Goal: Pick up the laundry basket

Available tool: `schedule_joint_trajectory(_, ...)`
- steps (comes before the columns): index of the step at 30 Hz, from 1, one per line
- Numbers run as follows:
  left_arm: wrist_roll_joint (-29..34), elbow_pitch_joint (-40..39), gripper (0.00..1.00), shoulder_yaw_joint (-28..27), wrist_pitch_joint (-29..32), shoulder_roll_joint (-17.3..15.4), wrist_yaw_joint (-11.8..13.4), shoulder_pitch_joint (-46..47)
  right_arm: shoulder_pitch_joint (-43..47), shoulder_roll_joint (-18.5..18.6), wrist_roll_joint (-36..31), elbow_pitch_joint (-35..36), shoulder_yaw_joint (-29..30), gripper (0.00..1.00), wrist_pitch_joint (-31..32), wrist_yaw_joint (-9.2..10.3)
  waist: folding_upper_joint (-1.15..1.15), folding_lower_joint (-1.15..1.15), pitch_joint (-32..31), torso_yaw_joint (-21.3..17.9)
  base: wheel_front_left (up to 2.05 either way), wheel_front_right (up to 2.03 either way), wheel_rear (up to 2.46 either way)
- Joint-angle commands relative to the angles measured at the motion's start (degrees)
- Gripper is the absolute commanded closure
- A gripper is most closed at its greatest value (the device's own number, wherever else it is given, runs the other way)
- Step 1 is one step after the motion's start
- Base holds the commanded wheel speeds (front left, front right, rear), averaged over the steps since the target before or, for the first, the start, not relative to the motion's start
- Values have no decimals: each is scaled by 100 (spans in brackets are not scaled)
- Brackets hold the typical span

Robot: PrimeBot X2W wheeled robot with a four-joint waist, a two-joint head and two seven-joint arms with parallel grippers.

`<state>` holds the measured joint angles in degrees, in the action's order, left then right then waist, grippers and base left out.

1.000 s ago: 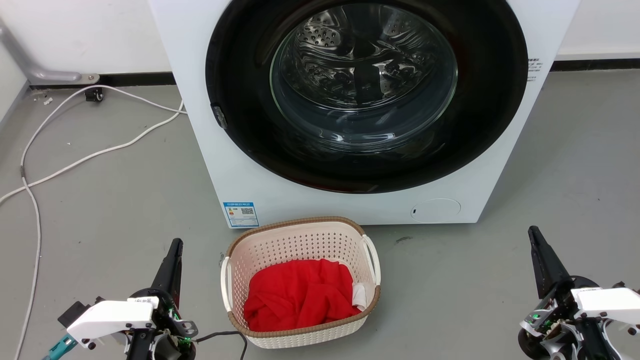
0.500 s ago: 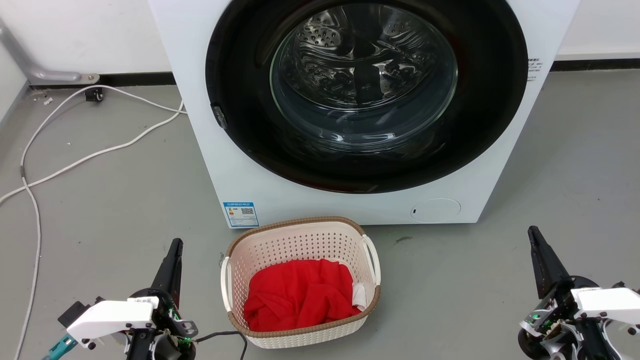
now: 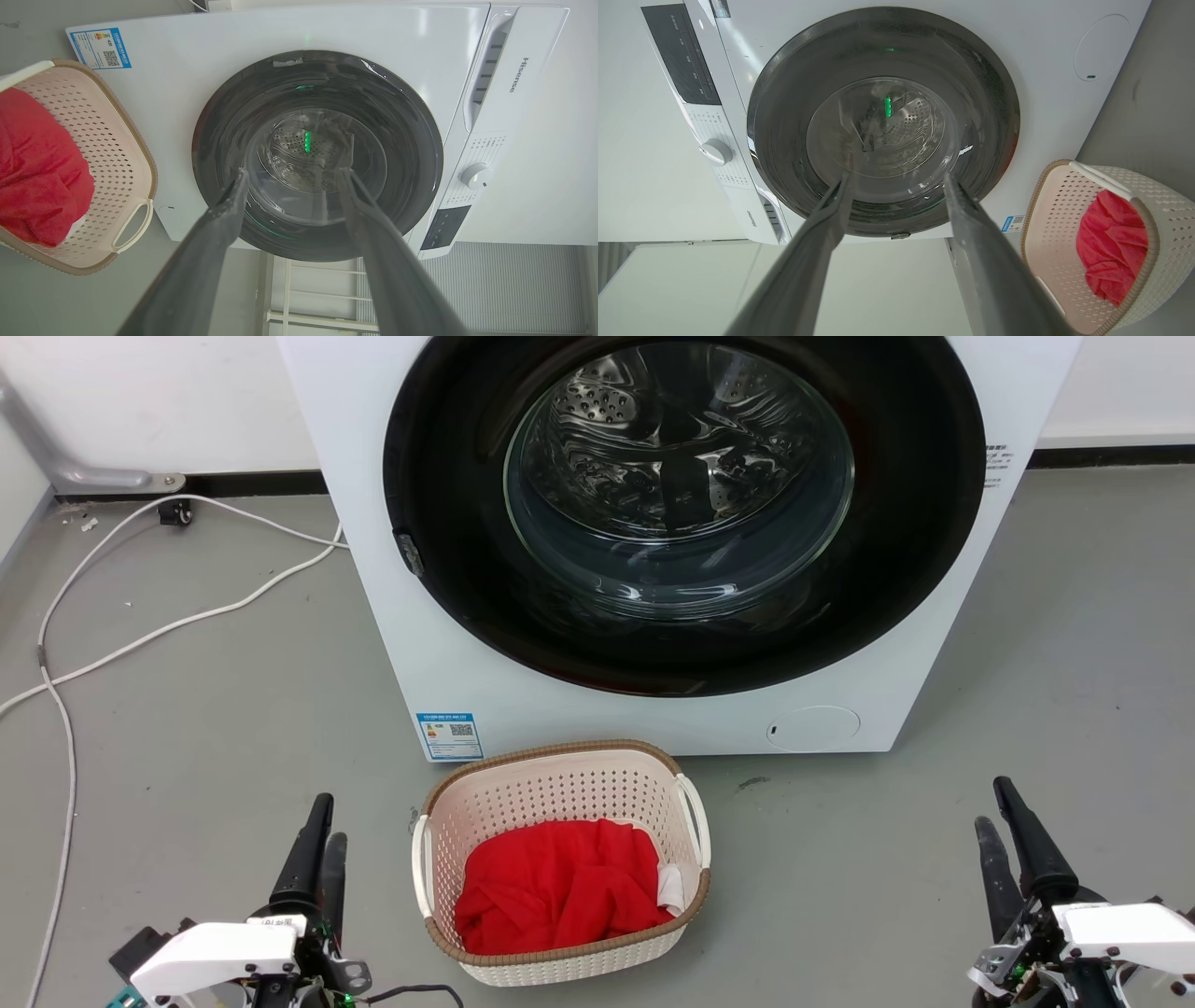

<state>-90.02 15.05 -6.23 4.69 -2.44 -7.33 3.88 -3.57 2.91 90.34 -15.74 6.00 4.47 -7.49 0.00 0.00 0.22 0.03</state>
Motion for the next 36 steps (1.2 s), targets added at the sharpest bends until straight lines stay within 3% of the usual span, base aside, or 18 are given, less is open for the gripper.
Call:
schedule_joint_trajectory(1,149,-137,0,-26,-52,-19,-8,91,-119,18,-151,135,11,0,-48,0,0,0,1,1,0,0,0)
schedule_joint_trajectory(25,3066,-821,0,306,-648,-30,372,-55,82,14,-3632,817,-244,0,-638,0,0,0,8,27,0,0,0)
schedule_joint_trajectory(36,4052,-996,0,452,-873,-35,450,-155,159,12,-4692,941,-334,0,-864,0,0,0,10,34,0,0,0)
